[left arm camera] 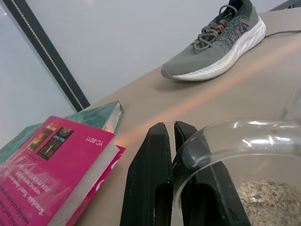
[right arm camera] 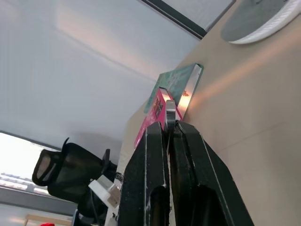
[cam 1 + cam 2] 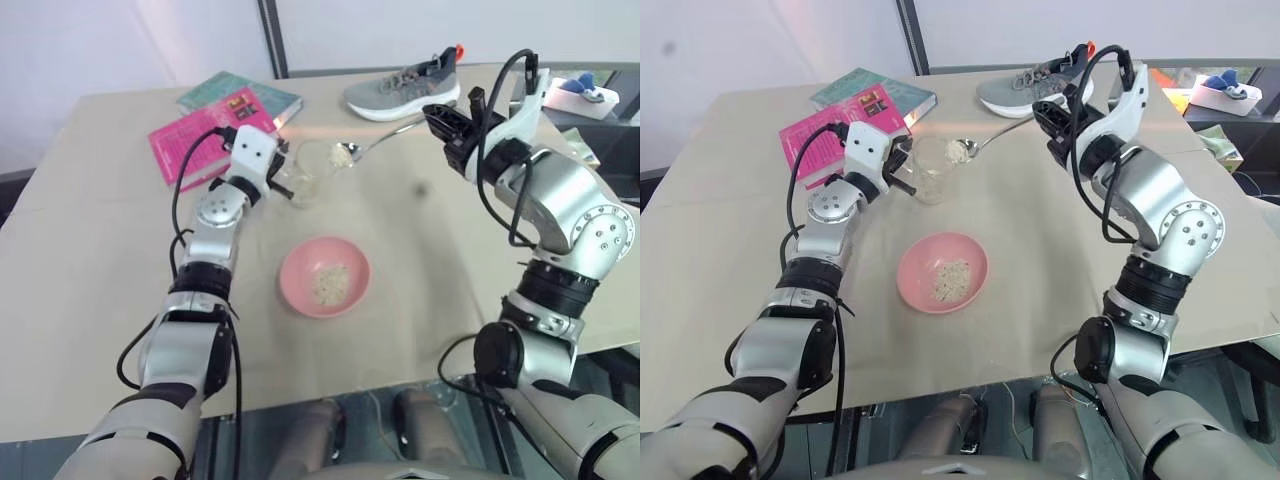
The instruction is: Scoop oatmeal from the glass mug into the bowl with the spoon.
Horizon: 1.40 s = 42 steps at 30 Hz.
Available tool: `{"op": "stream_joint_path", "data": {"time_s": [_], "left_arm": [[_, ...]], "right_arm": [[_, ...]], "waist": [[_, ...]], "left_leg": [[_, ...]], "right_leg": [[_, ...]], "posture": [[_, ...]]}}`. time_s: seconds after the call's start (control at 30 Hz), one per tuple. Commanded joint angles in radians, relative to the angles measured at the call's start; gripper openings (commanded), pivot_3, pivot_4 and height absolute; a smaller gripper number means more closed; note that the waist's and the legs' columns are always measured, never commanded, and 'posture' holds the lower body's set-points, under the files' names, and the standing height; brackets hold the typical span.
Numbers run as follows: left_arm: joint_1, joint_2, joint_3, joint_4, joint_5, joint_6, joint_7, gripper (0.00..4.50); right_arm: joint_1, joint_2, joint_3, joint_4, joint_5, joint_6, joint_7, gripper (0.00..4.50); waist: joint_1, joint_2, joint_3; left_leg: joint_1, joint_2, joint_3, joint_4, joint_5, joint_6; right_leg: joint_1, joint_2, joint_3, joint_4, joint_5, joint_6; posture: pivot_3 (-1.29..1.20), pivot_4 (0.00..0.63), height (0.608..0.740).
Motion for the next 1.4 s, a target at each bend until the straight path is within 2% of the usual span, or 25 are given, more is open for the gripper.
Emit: {"op": "stream_joint_path", "data": {"time_s": [0.03, 0.27, 0.57, 0.7, 0.8, 0.93, 1.07, 1.27, 1.4], "left_arm": [[-0.043, 0.02, 0.02, -0.001, -0.012, -0.04, 0.005, 0.04], [-0.066, 0.036, 0.022, 0.043, -0.01, -0.057, 0.004, 0.04], [-0.069, 0.039, 0.02, 0.049, -0.013, -0.063, 0.002, 0.04], [-0.059, 0.042, 0.025, 0.033, -0.02, -0.063, -0.003, 0.04], [-0.052, 0.048, 0.03, 0.022, -0.026, -0.063, -0.009, 0.04], [-0.036, 0.057, 0.036, -0.005, -0.037, -0.062, -0.018, 0.04], [-0.014, 0.064, 0.041, -0.04, -0.045, -0.056, -0.032, 0.04], [0.015, 0.071, 0.048, -0.087, -0.051, -0.045, -0.051, 0.04], [0.029, 0.072, 0.046, -0.116, -0.053, -0.033, -0.057, 0.04]], "right_arm": [[0.041, -0.045, 0.062, -0.1, 0.163, -0.056, -0.059, 0.0], [0.16, -0.164, 0.202, -0.185, 0.366, -0.171, -0.12, 0.0], [0.266, -0.225, 0.335, -0.27, 0.378, -0.213, -0.068, 0.0], [0.285, -0.311, 0.391, -0.293, 0.375, -0.191, -0.012, 0.0], [0.287, -0.389, 0.429, -0.33, 0.247, -0.147, 0.095, 0.0], [0.298, -0.508, 0.518, -0.439, -0.044, -0.1, 0.344, 0.0], [0.293, -0.599, 0.592, -0.533, -0.315, -0.142, 0.582, 0.0], [0.304, -0.621, 0.644, -0.59, -0.599, -0.256, 0.8, 0.0], [0.308, -0.597, 0.637, -0.589, -0.693, -0.309, 0.889, 0.0]], "waist": [[0.0, 0.0, 0.0], [0.002, 0.0, 0.0], [0.003, 0.0, 0.0], [0.004, -0.001, 0.0], [0.005, -0.001, 0.0], [0.006, -0.001, 0.0], [0.011, -0.001, 0.0], [0.032, -0.002, 0.0], [0.039, -0.002, 0.0]], "left_leg": [[0.0, 0.0, 0.0, 0.0, 0.0, 0.0], [0.0, 0.0, 0.0, 0.0, 0.0, 0.0], [0.0, 0.0, 0.001, 0.001, 0.0, 0.0], [0.0, 0.0, 0.0, 0.002, 0.0, 0.0], [0.0, 0.0, 0.001, 0.002, 0.0, 0.001], [0.0, 0.0, 0.0, 0.003, -0.001, 0.001], [-0.001, 0.0, 0.0, 0.004, -0.001, 0.001], [-0.002, 0.0, 0.001, 0.007, -0.001, 0.002], [-0.002, -0.001, 0.0, 0.008, -0.001, 0.002]], "right_leg": [[0.0, 0.0, 0.0, 0.0, 0.0, 0.0], [0.0, 0.0, 0.0, 0.0, 0.0, 0.0], [0.001, 0.0, 0.0, 0.0, 0.0, 0.0], [0.001, 0.0, -0.001, 0.0, 0.0, 0.001], [0.001, 0.0, -0.001, 0.0, 0.0, 0.001], [0.001, 0.001, -0.003, -0.001, 0.0, 0.001], [0.002, 0.0, -0.004, 0.0, 0.0, 0.001], [0.002, 0.0, -0.004, 0.0, 0.001, 0.002], [0.002, 0.0, -0.004, -0.001, 0.001, 0.003]], "posture": [[0.0, 0.15, 0.74], [0.0, 0.15, 0.74], [0.0, 0.15, 0.74], [0.0, 0.15, 0.74], [0.0, 0.15, 0.74], [0.0, 0.15, 0.74], [0.0, 0.15, 0.74], [0.0, 0.15, 0.74], [0.0, 0.15, 0.74]]}}
